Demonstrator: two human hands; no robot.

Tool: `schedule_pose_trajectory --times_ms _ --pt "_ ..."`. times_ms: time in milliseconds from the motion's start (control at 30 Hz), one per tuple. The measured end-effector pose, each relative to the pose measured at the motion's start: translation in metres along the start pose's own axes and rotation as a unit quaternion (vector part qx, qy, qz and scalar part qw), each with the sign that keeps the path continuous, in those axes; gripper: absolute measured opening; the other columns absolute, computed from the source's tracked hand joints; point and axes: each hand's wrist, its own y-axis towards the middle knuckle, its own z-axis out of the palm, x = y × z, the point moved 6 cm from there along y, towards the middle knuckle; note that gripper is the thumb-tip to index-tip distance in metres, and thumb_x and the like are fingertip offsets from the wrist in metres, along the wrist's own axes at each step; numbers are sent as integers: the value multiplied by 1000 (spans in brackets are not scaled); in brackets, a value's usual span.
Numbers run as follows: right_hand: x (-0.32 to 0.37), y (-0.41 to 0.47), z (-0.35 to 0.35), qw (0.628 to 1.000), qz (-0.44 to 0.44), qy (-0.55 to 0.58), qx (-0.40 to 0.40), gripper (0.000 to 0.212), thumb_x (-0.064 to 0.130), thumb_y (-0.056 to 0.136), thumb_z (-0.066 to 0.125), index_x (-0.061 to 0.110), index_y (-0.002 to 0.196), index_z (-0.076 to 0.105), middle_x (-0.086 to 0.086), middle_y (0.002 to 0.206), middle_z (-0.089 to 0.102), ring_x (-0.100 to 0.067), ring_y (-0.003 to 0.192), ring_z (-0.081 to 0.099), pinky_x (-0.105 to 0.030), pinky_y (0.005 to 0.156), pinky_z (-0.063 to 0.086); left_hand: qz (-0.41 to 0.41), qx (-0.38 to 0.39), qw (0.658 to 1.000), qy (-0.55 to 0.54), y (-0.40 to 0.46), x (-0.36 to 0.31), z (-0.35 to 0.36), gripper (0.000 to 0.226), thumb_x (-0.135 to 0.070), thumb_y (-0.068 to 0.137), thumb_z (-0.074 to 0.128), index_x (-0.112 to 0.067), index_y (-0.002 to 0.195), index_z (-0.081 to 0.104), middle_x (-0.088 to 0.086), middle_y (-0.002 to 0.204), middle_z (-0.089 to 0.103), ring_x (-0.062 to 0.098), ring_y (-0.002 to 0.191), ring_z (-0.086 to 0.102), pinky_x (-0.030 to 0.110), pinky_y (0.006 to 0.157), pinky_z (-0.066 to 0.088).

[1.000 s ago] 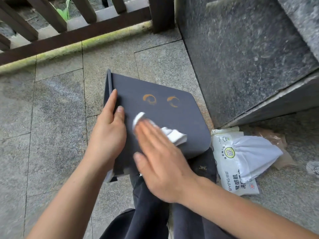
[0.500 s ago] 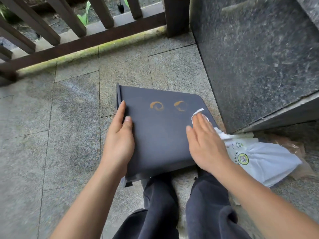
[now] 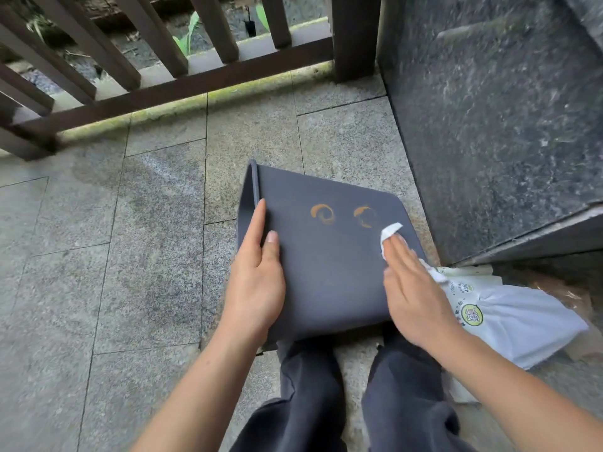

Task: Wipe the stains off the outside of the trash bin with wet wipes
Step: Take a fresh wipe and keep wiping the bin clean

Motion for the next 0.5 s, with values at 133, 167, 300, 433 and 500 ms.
schedule_pose_trajectory --times_ms 133,167,300,433,500 --pt "36 8 2 999 4 -28 -26 42 10 97 34 -3 136 41 -19 137 45 -37 135 36 -36 123 14 -1 8 1000 -2 2 -1 4 47 -26 109 40 -46 151 35 -50 125 34 -42 107 29 -10 86 22" --pt "67 6 9 998 -56 -34 -11 44 13 94 36 -2 136 42 -17 135 46 -37 132 38 -42 120 21 2 3 1000 -3 2 -3 3 46 -27 109 40 -46 151 36 -48 127 34 -42 106 29 -9 86 23" --pt "145 -9 36 977 -205 9 61 72 19 91 40 2 157 15 -14 166 16 -18 155 6 -34 125 5 3 -9 1000 -23 5 0 2 43 -24 109 38 -35 151 40 -35 130 40 -42 101 33 -11 82 26" --pt "122 -17 20 967 -239 -18 84 65 17 97 40 5 157 19 -9 167 15 -13 155 4 -35 126 8 5 -32 999 -31 6 -7 6 44 -21 109 40 -32 152 40 -30 135 45 -32 110 42 -6 89 30" --pt "91 -22 11 976 -206 -24 72 59 16 98 37 8 156 27 -4 165 20 -13 154 10 -35 126 9 -10 -34 999 -40 13 -7 5 46 -21 109 39 -35 153 37 -20 146 45 -11 126 45 12 107 33"
